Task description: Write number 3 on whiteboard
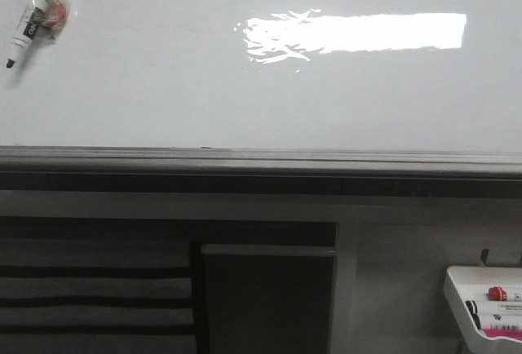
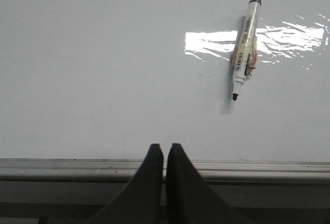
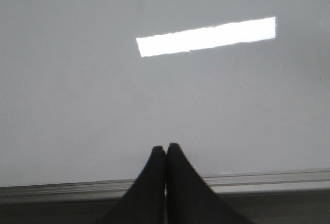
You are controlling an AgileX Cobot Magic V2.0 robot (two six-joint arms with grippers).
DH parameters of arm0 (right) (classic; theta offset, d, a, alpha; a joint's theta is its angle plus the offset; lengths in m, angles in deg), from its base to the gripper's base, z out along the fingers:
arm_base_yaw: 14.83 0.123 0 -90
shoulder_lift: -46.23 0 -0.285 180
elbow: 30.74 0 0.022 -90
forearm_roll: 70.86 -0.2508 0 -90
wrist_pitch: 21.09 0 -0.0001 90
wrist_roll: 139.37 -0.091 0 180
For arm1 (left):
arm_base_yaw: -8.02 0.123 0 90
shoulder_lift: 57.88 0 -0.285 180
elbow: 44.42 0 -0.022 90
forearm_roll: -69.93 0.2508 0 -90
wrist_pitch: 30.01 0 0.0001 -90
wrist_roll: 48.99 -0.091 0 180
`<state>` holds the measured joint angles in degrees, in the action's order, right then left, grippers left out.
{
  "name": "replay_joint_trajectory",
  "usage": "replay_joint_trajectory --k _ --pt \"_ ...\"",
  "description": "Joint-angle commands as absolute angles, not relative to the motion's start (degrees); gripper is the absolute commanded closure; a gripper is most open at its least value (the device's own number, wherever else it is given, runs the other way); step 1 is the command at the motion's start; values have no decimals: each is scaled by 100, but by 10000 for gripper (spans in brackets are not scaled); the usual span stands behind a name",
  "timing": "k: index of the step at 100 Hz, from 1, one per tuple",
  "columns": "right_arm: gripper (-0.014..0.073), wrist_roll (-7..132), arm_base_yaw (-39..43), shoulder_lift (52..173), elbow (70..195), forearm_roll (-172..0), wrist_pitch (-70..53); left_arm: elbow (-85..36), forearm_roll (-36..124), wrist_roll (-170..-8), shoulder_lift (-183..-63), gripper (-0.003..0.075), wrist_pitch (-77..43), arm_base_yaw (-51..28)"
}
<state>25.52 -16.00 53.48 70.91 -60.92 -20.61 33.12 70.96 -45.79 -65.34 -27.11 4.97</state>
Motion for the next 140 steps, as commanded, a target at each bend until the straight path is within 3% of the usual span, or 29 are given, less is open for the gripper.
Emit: replay_joint_trajectory --k 1,110,125,140 --pt "673 2537 -1630 5225 6969 -6028 -2548 3324 7098 -4521 -6350 739 -3125 511" --pt "673 2537 -1630 5225 7008 -6028 -2590 3290 7030 -4521 -6350 739 -3417 511" --pt "673 2537 -1630 5289 7417 -6028 -2397 2805 6794 -4521 -6363 739 -3481 511" --pt "673 2547 -1630 5695 8309 -5955 -1459 1786 6756 -4521 -6654 739 -2919 511"
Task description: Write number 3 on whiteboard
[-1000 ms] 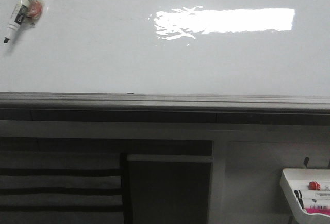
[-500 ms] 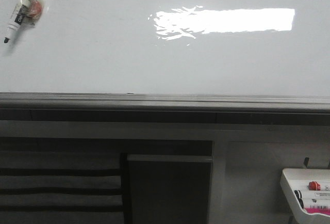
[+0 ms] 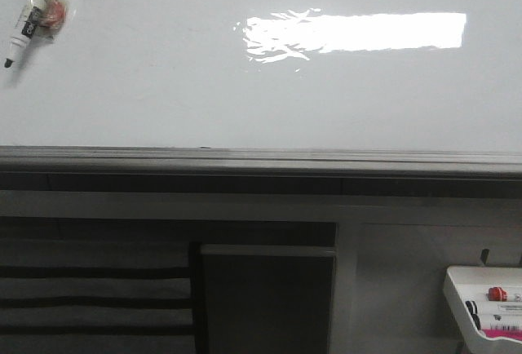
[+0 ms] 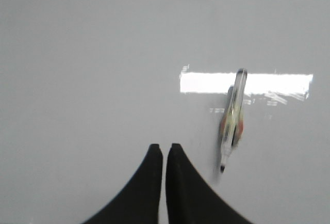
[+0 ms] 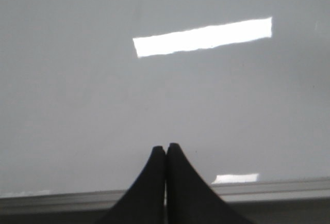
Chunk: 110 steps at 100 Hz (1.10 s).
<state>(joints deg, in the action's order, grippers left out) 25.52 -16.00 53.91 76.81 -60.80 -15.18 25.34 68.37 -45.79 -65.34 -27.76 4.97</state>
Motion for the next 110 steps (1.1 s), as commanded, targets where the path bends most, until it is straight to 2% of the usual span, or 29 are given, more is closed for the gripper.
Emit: replay_joint_trajectory --k 1,19,32,63,110 --pt "673 2548 -1630 5724 8404 -5955 -1414 1732 6756 -4521 -6707 739 -2825 511" --pt "673 3051 -1630 6714 9647 -5955 -320 467 7232 -4521 -7642 739 -1692 511" --pt "673 3360 -1630 7330 10258 -5955 90 -12 7359 -4521 -8215 739 -1478 511" --pt "673 3360 -1630 7665 10360 -5955 -55 54 7349 -4521 -8634 739 -1480 511" --pt "665 3360 -1630 7665 10360 -5835 -64 105 7389 -4521 -8645 739 -1476 511"
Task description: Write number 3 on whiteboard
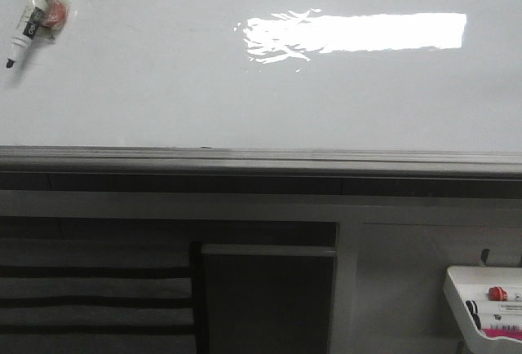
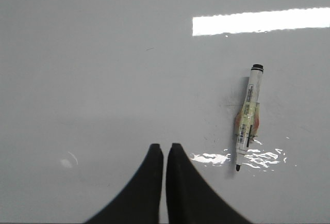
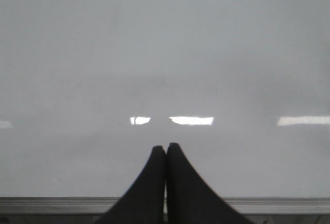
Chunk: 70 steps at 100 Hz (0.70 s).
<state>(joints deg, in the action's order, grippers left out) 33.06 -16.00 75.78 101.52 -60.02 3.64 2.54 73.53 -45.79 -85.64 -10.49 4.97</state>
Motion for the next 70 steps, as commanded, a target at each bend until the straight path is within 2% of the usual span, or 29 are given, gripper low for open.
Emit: replay_joint_trajectory --k 1,6,16,28,30,31,35,42,70 --pt "654 3360 -1630 7665 10360 -5835 -64 105 7389 -4521 -8648 738 -1487 511" --pt "623 3360 -1630 7665 10360 -5835 -64 105 7345 -4521 -8648 729 -1488 511" --pt "438 3360 -1630 7665 10360 -5835 -64 105 7345 -4521 -8648 626 -1523 511" --pt "152 3360 -1630 7665 10360 -5835 -64 105 7345 -4521 -8648 373 -1523 511" --pt "128 3360 -1630 7665 10360 -5835 -64 105 7345 -4521 -8648 344 -1523 511" --pt "97 3360 -1630 7665 10360 -5835 -64 105 7345 -4521 -8648 302 -1523 511" --pt "59 3360 -1630 7665 10360 -5835 -51 105 7345 -4521 -8648 248 -1523 511" --pt "32 3360 -1630 7665 10360 -5835 21 105 7345 -4521 -8648 204 -1523 511" --pt "37 3360 -1630 7665 10360 -5835 46 105 7332 -4521 -8648 207 -1523 511"
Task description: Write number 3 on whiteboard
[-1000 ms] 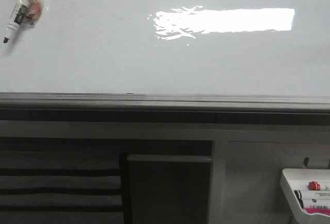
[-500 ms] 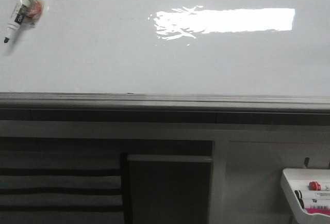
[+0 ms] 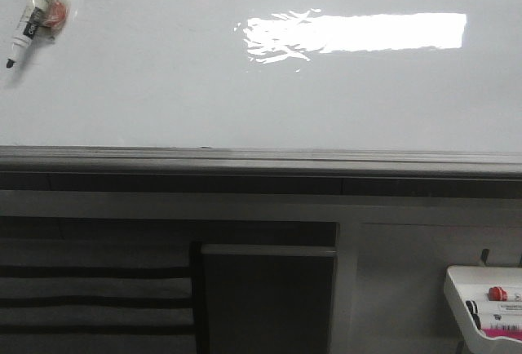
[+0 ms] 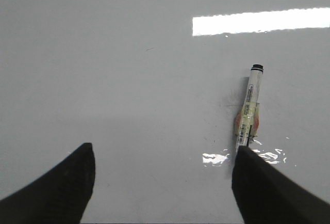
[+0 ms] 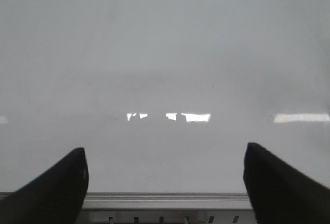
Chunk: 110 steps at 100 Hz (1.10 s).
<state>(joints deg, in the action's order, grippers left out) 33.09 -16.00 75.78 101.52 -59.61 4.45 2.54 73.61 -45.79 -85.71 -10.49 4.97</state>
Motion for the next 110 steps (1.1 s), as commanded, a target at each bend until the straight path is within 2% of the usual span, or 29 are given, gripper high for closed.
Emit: replay_joint_trajectory --k 1,32,45,68,100,110 --pt "37 3360 -1630 7665 10360 -5835 46 105 7332 -4521 -8648 207 -1523 511" --pt "37 3348 -1630 7665 10360 -6020 -12 105 7153 -4626 -8812 207 -1496 486" --pt "37 3348 -1630 7665 10360 -6143 -12 -61 6822 -5317 -9243 207 -1168 96" --pt "37 3348 -1630 7665 10360 -6154 -12 -378 7129 -5690 -10665 207 -1178 -861" --pt "37 3348 -1630 7665 10360 -6154 10 -1527 7109 -5627 -12884 209 -1310 -842" --pt "37 3348 -1630 7665 10360 -6154 34 -1864 7081 -5627 -13407 236 -1310 -679"
